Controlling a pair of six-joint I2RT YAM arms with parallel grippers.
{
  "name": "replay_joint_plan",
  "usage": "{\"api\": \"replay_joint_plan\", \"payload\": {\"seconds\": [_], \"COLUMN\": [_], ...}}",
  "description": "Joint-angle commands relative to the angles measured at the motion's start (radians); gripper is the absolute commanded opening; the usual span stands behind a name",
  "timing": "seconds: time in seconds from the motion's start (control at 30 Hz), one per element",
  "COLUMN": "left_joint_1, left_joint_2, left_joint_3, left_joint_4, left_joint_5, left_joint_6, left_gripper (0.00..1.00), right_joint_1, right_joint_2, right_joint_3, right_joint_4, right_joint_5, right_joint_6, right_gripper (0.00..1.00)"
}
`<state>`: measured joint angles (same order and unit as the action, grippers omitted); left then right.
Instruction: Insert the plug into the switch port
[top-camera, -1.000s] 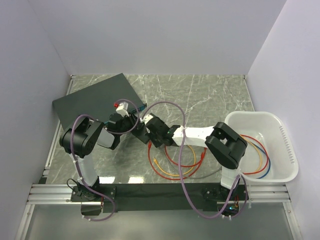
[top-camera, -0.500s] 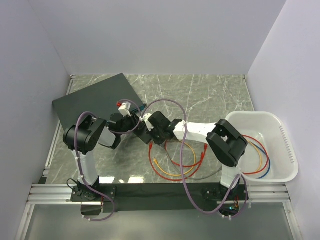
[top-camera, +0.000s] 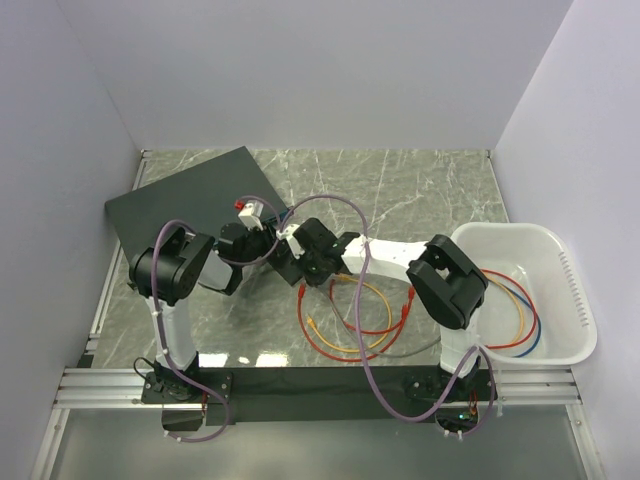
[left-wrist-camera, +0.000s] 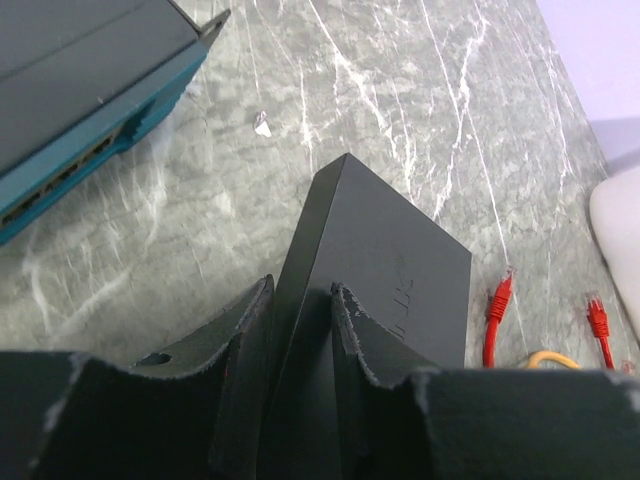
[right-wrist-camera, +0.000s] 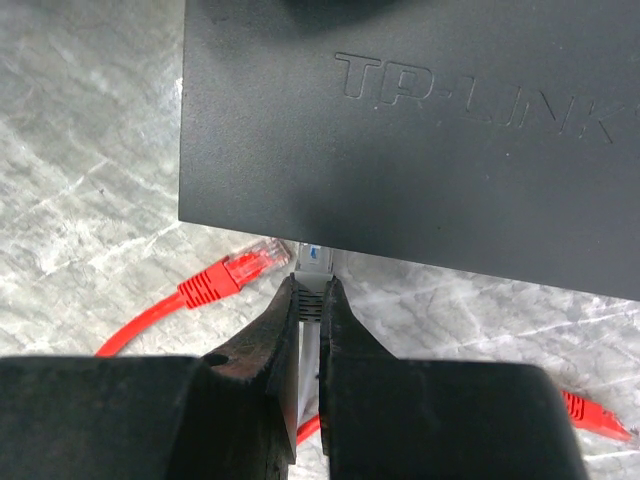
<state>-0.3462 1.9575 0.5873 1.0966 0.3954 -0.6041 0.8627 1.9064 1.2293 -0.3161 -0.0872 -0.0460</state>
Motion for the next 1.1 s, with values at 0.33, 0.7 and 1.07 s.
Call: {"api": "replay_joint_plan", "payload": {"seconds": [0.33, 0.7, 1.07], "left_joint_1": [-0.089, -0.097, -0.097], "left_joint_2": [0.103, 0.110, 0.127], "left_joint_3": [0.000, 0.011, 0.031], "left_joint_4": [-0.254, -0.287, -0.305], "left_joint_5": [0.284, 0.272, 0.287], "left_joint_6": [-0.019, -0.014, -0.014], "left_gripper": [0.00, 0.01, 0.00], "right_joint_1": [-0.011, -0.085, -0.122], "right_joint_2": [0.028, -0.001, 0.115], "right_joint_3": [-0.005, 0.171, 0.185], "right_joint_4": [0.879, 0.787, 0.779], "right_joint_5": [0.067, -0.072, -0.003], "right_joint_6": [0.043, 0.167, 0.221], "right_gripper": [0.00, 0.00, 0.00]}}
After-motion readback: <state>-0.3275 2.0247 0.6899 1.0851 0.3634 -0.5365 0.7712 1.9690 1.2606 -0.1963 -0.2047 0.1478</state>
